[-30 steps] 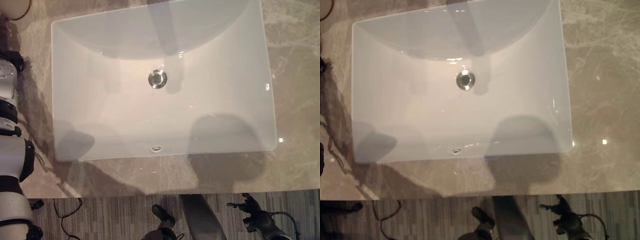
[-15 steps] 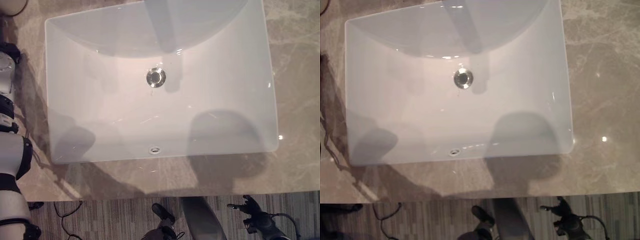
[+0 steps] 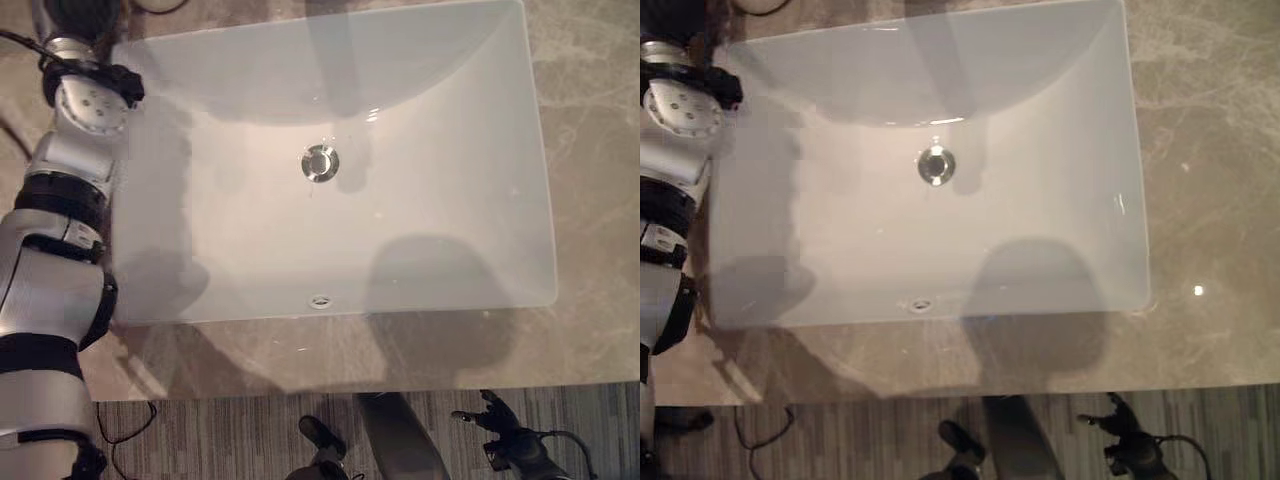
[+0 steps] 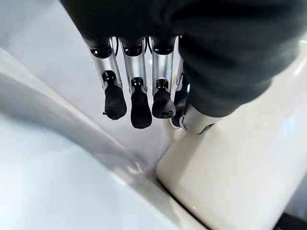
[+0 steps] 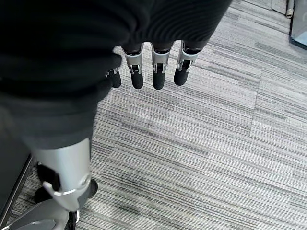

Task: Put brush and paste in cup on sink, flatten towel.

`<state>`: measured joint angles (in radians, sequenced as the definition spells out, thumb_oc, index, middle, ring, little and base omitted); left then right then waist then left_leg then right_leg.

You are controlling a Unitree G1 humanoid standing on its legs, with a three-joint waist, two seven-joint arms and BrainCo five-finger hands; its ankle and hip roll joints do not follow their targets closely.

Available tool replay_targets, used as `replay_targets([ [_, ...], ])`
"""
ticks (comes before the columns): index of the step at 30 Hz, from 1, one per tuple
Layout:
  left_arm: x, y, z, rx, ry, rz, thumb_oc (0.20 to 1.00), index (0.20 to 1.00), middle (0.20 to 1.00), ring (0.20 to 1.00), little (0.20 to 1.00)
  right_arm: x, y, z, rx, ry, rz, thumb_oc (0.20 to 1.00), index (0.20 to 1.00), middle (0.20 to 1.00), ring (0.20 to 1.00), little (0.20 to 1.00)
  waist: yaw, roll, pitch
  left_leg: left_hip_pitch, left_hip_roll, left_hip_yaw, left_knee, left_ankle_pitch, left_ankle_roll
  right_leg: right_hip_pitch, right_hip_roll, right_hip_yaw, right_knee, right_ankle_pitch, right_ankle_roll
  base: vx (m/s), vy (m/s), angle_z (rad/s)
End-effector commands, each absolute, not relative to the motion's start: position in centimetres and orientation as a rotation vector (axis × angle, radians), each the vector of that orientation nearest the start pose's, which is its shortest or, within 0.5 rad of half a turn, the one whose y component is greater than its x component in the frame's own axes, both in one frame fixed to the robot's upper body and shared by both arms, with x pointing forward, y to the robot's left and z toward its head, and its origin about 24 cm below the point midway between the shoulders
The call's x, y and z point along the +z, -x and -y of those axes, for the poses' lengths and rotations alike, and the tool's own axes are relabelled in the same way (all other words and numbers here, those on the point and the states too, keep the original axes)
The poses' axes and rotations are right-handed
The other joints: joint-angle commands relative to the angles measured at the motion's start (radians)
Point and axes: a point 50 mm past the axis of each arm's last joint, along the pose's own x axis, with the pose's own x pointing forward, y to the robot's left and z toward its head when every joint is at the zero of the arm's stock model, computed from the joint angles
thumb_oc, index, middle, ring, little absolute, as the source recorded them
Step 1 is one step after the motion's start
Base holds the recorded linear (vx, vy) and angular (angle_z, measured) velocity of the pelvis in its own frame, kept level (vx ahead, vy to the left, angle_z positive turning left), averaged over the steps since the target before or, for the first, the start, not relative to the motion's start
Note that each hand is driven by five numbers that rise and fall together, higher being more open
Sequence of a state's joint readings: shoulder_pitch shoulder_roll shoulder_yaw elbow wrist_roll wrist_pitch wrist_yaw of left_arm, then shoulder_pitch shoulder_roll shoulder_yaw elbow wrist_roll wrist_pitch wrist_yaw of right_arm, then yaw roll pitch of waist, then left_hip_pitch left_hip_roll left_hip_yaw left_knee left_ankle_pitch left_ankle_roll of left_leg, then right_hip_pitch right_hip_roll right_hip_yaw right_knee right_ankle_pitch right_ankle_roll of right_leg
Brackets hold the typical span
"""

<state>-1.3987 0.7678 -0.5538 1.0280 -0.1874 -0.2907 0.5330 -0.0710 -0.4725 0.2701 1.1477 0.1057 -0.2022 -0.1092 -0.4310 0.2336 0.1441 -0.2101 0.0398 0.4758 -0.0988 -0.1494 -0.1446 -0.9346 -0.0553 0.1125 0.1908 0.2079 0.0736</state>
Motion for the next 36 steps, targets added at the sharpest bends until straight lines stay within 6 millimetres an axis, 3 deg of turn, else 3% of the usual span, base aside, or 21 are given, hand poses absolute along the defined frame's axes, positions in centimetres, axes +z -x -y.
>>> replay_targets([
  [1, 35.2, -39.1, -22.2, 0.508, -0.563, 0.762, 0.2, 0.2, 0.2, 0.2, 0.2, -11.9, -11.3, 31.4, -0.156, 0.575, -0.967, 1.0, 1.0, 1.0, 1.0, 1.0, -0.108, 0.006, 0.038, 0.159, 0.043, -0.018, 0.012, 0.085, -0.08, 0.092, 0.027, -0.004, -0.268, 0.153, 0.066, 0.0, 0.0, 0.0],
  [9, 33.8, -39.4, -23.2, 0.539, -0.562, 0.7, 0.2, 0.2, 0.2, 0.2, 0.2, -12.0, -11.0, 31.5, -0.156, 0.588, -0.988, 1.0, 1.0, 1.0, 1.0, 1.0, -0.102, -0.009, 0.029, 0.181, 0.04, -0.023, 0.012, 0.071, -0.076, 0.112, 0.02, -0.006, -0.269, 0.157, 0.069, 0.0, 0.0, 0.0],
  [14, 32.2, -39.2, -25.5, 0.6, -0.582, 0.631, 0.2, 0.2, 0.2, 0.2, 0.2, -12.0, -10.9, 31.8, -0.153, 0.607, -1.006, 1.0, 1.0, 1.0, 1.0, 1.0, -0.08, -0.023, 0.002, 0.222, 0.034, -0.039, 0.012, 0.059, -0.071, 0.162, 0.002, -0.025, -0.269, 0.159, 0.073, -0.01, 0.001, 0.0],
  [21, 31.7, -38.1, -28.0, 0.673, -0.525, 0.629, 0.2, 0.2, 0.2, 0.2, 0.2, -12.5, -8.5, 32.8, -0.159, 0.649, -1.119, 1.0, 1.0, 1.0, 1.0, 1.0, -0.041, -0.048, -0.062, 0.323, 0.026, -0.072, 0.012, 0.073, -0.053, 0.291, -0.045, -0.077, -0.269, 0.169, 0.072, -0.02, -0.019, 0.21],
  [23, 32.0, -37.7, -28.6, 0.687, -0.514, 0.643, 0.46, 0.46, 0.46, 0.46, 0.46, -12.6, -8.0, 32.9, -0.163, 0.652, -1.15, 1.0, 1.0, 1.0, 1.0, 1.0, -0.025, -0.051, -0.081, 0.351, 0.023, -0.089, 0.012, 0.07, -0.041, 0.325, -0.051, -0.09, -0.269, 0.168, 0.077, 0.0, 0.071, 0.19],
  [24, 32.4, -37.4, -28.9, 0.7, -0.504, 0.668, 0.912, 0.912, 0.912, 0.912, 0.912, -12.7, -7.7, 32.9, -0.157, 0.65, -1.165, 1.0, 1.0, 1.0, 1.0, 1.0, -0.015, -0.053, -0.09, 0.366, 0.018, -0.094, 0.012, 0.062, -0.032, 0.342, -0.054, -0.094, -0.268, 0.167, 0.08, 0.0, 0.109, 0.23],
  [25, 32.5, -36.8, -29.4, 0.707, -0.503, 0.684, 1.0, 1.0, 1.0, 1.0, 1.0, -12.9, -7.4, 32.8, -0.154, 0.644, -1.185, 1.0, 1.0, 1.0, 1.0, 1.0, 0.007, -0.064, -0.11, 0.392, 0.008, -0.114, 0.012, 0.055, -0.013, 0.374, -0.063, -0.102, -0.268, 0.169, 0.086, -0.01, 0.095, 0.23],
  [28, 32.6, -35.8, -30.1, 0.708, -0.528, 0.727, 1.0, 1.0, 1.0, 1.0, 1.0, -13.1, -7.0, 32.5, -0.14, 0.642, -1.212, 1.0, 1.0, 1.0, 1.0, 1.0, 0.025, -0.085, -0.114, 0.416, -0.006, -0.134, 0.027, 0.023, 0.01, 0.408, -0.077, -0.106, -0.268, 0.172, 0.097, -0.11, 0.177, 0.14],
  [29, 32.1, -34.4, -31.0, 0.698, -0.567, 0.768, 1.0, 1.0, 1.0, 1.0, 1.0, -13.4, -6.9, 32.1, -0.137, 0.614, -1.219, 1.0, 1.0, 1.0, 1.0, 1.0, 0.05, -0.112, -0.124, 0.43, -0.02, -0.155, 0.04, -0.011, 0.03, 0.435, -0.1, -0.112, -0.267, 0.181, 0.11, -0.1, 0.136, 0.13],
  [30, 32.0, -34.4, -31.1, 0.7, -0.567, 0.765, 1.0, 1.0, 1.0, 1.0, 1.0, -13.4, -6.9, 32.1, -0.136, 0.617, -1.22, 1.0, 1.0, 1.0, 1.0, 1.0, 0.048, -0.111, -0.124, 0.43, -0.02, -0.155, 0.041, -0.012, 0.031, 0.436, -0.101, -0.112, -0.267, 0.181, 0.111, -0.15, 0.168, 0.14],
  [31, 31.8, -33.7, -31.5, 0.708, -0.598, 0.776, 1.0, 1.0, 1.0, 1.0, 1.0, -13.5, -6.7, 31.9, -0.134, 0.609, -1.231, 1.0, 1.0, 1.0, 1.0, 1.0, 0.056, -0.13, -0.127, 0.431, -0.031, -0.167, 0.047, -0.026, 0.043, 0.447, -0.115, -0.114, -0.268, 0.187, 0.115, -0.1, 0.118, 0.18],
  [34, 29.3, -31.4, -33.8, 0.757, -0.659, 0.751, 1.0, 1.0, 1.0, 1.0, 1.0, -14.1, -6.3, 30.9, -0.122, 0.568, -1.242, 1.0, 1.0, 1.0, 1.0, 1.0, 0.079, -0.176, -0.125, 0.444, -0.059, -0.198, 0.062, -0.061, 0.073, 0.48, -0.149, -0.103, -0.268, 0.217, 0.142, -0.16, 0.191, 0.24],
  [36, 26.5, -29.9, -34.9, 0.755, -0.697, 0.686, 1.0, 1.0, 1.0, 1.0, 1.0, -14.4, -6.0, 30.3, -0.115, 0.539, -1.246, 1.0, 1.0, 1.0, 1.0, 1.0, 0.103, -0.206, -0.116, 0.457, -0.073, -0.217, 0.08, -0.081, 0.092, 0.513, -0.17, -0.107, -0.265, 0.232, 0.156, -0.17, 0.25, 0.15],
])
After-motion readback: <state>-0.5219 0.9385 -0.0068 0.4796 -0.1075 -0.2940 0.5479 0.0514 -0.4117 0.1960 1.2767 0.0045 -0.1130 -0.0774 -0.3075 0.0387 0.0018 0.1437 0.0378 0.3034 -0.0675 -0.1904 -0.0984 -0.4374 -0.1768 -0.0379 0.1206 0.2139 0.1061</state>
